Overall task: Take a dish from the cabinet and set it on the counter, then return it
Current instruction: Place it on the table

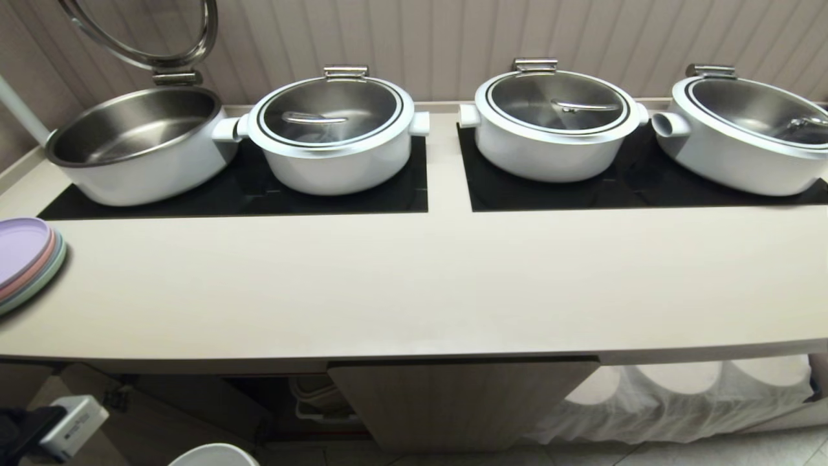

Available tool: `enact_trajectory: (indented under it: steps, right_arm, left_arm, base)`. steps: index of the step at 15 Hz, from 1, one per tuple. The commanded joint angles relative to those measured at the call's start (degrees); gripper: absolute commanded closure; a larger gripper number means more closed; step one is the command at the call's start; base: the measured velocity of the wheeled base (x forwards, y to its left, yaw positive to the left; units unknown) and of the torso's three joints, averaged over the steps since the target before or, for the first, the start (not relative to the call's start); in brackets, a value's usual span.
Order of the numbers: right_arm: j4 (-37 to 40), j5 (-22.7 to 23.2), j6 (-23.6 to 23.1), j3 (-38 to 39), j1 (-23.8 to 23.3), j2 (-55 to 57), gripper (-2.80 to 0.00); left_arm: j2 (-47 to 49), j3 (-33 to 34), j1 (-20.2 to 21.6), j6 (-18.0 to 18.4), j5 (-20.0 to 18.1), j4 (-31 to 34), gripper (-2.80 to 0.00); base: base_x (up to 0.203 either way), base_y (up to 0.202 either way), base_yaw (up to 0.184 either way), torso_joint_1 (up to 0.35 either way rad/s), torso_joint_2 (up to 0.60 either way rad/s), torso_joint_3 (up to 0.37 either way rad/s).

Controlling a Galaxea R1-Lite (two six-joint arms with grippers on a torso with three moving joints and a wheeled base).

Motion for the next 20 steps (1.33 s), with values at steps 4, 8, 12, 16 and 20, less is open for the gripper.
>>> enact_trajectory:
  steps: [4, 8, 12, 16, 20]
  right_arm:
    - [-0.01, -0.02, 0.0, 0.0, 0.06, -0.02, 0.0]
    - [-0.01, -0.02, 0.0, 0.0, -0.02, -0.02, 0.0]
    - [-0.01, -0.02, 0.0, 0.0, 0.05, -0.02, 0.0]
    - [-0.01, -0.02, 0.0, 0.0, -0.02, -0.02, 0.0]
    - [-0.01, -0.02, 0.0, 0.0, -0.02, -0.02, 0.0]
  left_arm:
    - [0.61, 0.15, 0.0, -0.18, 0.13, 0.12, 0.0]
    - [0.34, 0.67, 0.09, -0.09, 0.31, 0.12, 0.0]
    - [0.25, 0.6, 0.01, -0.02, 0.31, 0.03, 0.0]
    - [0.24, 0.42, 0.0, 0.97, 0.31, 0.03, 0.0]
    - [0.25, 0.77, 0.0, 1.14, 0.31, 0.03, 0.0]
  base:
    - [0.0, 0.0, 0.0, 0.0, 0.0, 0.0]
    - [0.0, 0.0, 0.0, 0.0, 0.0, 0.0]
    - [0.0, -0.028, 0.003, -0.001, 0.0, 0.002]
    - [0.0, -0.188, 0.003, 0.003, 0.0, 0.002]
    - [0.0, -0.194, 0.002, 0.003, 0.0, 0.004]
